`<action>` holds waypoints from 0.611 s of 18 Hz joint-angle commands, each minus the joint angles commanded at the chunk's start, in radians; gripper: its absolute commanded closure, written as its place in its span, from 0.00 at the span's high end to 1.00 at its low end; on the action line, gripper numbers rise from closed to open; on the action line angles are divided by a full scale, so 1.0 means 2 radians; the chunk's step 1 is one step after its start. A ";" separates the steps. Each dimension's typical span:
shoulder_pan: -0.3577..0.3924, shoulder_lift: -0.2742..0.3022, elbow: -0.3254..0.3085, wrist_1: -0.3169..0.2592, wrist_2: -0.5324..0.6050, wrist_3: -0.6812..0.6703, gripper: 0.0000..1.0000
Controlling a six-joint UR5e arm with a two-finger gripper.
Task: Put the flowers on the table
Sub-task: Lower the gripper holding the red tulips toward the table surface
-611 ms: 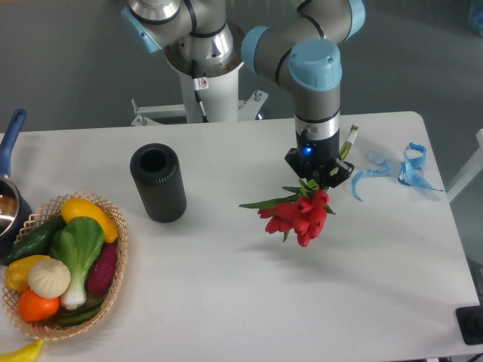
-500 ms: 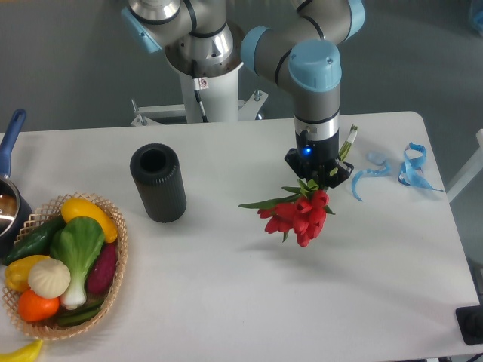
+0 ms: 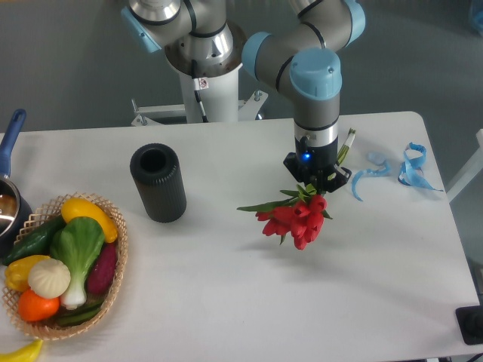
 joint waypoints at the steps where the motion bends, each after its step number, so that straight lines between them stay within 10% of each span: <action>1: -0.001 -0.002 0.000 0.000 0.000 0.000 0.11; 9: -0.015 -0.018 0.008 0.001 -0.002 -0.005 0.24; 11: -0.017 -0.023 0.007 0.002 0.002 -0.005 0.47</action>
